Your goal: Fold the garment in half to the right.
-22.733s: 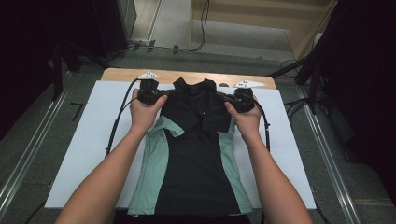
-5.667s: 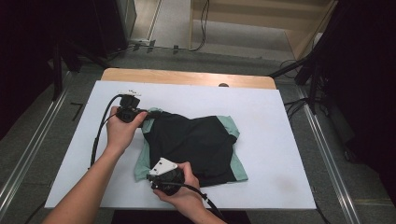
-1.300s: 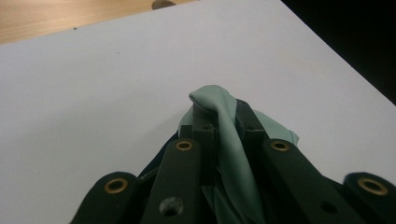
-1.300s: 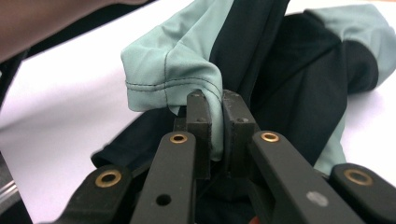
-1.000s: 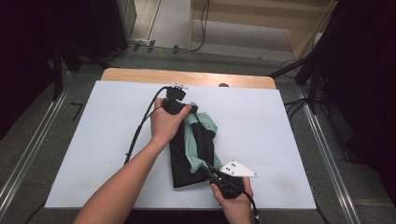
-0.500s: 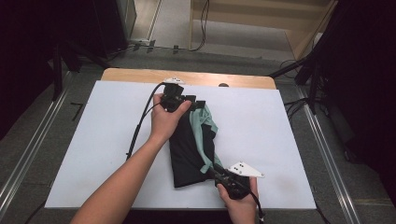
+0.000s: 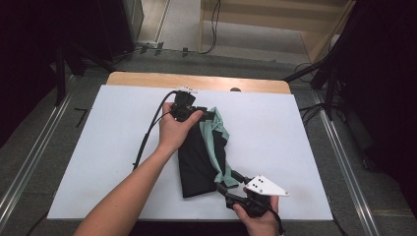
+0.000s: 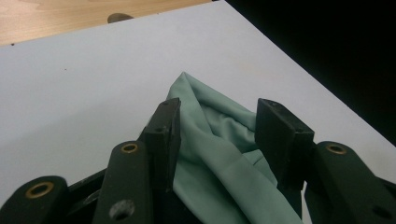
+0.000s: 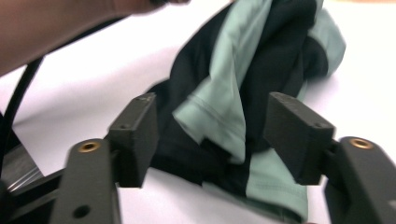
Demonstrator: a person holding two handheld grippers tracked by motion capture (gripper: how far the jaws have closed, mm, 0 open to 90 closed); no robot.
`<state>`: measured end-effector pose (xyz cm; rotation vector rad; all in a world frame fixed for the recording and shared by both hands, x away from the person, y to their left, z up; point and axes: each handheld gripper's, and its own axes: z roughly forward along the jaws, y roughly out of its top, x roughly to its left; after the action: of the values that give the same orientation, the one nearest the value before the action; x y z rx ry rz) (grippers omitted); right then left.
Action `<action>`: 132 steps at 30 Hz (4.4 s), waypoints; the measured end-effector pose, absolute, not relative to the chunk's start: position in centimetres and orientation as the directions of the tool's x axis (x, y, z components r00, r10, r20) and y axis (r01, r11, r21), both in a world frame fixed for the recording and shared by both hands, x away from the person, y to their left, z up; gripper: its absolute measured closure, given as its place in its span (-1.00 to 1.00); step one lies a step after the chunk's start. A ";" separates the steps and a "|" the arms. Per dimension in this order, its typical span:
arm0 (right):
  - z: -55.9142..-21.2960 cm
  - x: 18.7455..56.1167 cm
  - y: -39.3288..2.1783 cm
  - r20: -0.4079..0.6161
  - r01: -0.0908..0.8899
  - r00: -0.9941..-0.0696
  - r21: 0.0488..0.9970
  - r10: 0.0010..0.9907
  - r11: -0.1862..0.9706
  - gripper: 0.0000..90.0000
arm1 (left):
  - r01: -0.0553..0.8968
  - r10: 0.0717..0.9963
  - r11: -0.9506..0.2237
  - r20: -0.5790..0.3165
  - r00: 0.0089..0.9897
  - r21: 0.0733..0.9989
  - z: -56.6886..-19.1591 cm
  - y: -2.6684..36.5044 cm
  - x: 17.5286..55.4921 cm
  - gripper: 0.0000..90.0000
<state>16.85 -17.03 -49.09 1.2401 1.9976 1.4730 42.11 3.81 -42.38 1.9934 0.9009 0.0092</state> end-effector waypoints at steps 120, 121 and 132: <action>-52.2 21.8 -17.9 0.192 0.636 -0.440 0.756 0.877 0.154 0.89 | 0.527 0.629 -0.433 -0.175 0.758 0.731 -51.0 13.9 24.3 0.86; -52.3 21.8 -17.9 0.192 0.638 -0.440 0.755 0.878 0.154 0.89 | 0.520 0.631 -0.442 -0.159 0.759 0.731 -51.1 14.0 24.2 0.87; -52.5 22.1 -18.6 0.224 0.648 -0.467 0.745 0.855 0.159 0.73 | 0.526 0.589 -0.408 -0.225 0.776 0.747 -50.9 15.1 23.9 0.50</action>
<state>22.10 -18.55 -52.48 1.4581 2.1869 1.2003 23.88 15.13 -50.90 2.0905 0.8297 0.0921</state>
